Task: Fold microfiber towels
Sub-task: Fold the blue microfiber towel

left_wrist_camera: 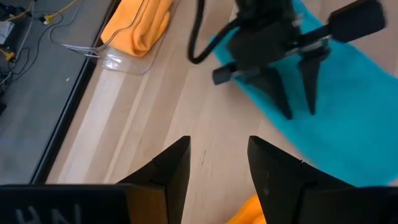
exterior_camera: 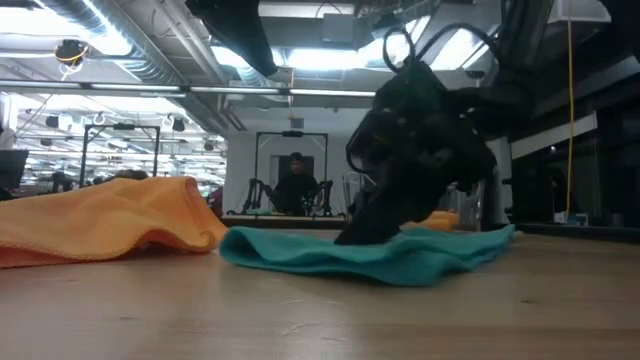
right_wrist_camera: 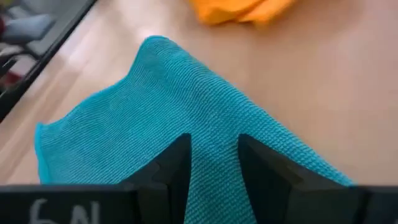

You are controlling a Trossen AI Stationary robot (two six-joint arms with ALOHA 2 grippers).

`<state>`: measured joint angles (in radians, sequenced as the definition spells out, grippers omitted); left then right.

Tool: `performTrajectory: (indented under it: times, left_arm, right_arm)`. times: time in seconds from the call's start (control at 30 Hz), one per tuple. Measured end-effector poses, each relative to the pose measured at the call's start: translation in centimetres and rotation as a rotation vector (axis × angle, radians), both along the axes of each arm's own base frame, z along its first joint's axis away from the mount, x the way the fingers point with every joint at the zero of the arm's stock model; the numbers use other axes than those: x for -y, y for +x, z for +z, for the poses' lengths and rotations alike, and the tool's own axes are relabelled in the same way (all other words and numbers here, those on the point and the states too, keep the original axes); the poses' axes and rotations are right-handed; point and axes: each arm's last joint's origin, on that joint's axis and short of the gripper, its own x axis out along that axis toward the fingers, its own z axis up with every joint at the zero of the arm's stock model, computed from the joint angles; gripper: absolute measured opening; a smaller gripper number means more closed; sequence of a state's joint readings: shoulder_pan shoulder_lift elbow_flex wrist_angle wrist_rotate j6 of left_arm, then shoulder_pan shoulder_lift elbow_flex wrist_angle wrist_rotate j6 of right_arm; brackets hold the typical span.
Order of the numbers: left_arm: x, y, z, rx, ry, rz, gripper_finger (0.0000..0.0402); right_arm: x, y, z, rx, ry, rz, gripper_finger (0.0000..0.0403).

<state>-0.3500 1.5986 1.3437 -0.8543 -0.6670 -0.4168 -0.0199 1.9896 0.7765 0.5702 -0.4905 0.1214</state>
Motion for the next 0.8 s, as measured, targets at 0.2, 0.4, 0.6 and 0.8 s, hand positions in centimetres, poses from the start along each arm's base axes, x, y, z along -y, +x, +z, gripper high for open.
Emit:
performTrajectory:
  times: [0.2,0.4,0.6,0.8]
  left_arm:
    - [0.1,0.0,0.0,0.0,0.0,-0.003,0.0153]
    - [0.1,-0.1,0.0,-0.001,0.0,-0.003,0.0153]
    - [0.1,-0.1,0.0,0.011,-0.014,0.015,0.0153]
    - [0.1,-0.1,0.0,0.01,-0.014,0.014,0.0153]
  right_arm:
    - [-1.1,-0.1,3.8,0.033,-0.084,-0.092,0.0133]
    - [-4.3,-1.0,4.8,-0.013,-0.238,-0.481,0.0133]
    - [-7.3,-3.1,3.4,0.017,-0.267,-0.879,0.0133]
    - [-9.8,-4.4,2.5,0.097,-0.19,-1.062,0.0133]
